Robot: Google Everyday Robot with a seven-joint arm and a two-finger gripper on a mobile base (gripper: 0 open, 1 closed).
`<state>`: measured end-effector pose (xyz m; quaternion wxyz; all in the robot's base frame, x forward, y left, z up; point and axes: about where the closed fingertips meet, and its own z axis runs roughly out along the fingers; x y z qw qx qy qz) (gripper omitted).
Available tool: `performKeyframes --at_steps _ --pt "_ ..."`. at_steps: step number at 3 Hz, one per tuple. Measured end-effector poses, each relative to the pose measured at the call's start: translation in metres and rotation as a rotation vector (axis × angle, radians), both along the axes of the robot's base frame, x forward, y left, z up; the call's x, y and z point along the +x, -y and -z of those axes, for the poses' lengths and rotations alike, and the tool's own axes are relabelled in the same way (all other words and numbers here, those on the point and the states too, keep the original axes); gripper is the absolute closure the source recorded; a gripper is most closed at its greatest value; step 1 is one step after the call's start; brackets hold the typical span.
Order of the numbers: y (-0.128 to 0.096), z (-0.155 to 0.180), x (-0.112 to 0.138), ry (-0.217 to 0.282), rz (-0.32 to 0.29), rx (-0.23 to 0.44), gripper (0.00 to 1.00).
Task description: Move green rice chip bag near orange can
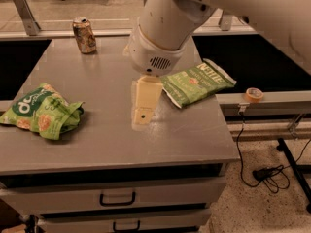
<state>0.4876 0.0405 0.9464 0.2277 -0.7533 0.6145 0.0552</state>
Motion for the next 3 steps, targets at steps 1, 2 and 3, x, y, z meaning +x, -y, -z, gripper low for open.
performKeyframes --at_steps 1,2,3 --pt "-0.022 0.009 0.012 -0.017 -0.02 0.052 0.0" --pt "-0.059 0.027 0.033 -0.043 -0.046 0.118 0.0" --pt "-0.101 0.043 0.046 -0.085 -0.076 0.191 0.0"
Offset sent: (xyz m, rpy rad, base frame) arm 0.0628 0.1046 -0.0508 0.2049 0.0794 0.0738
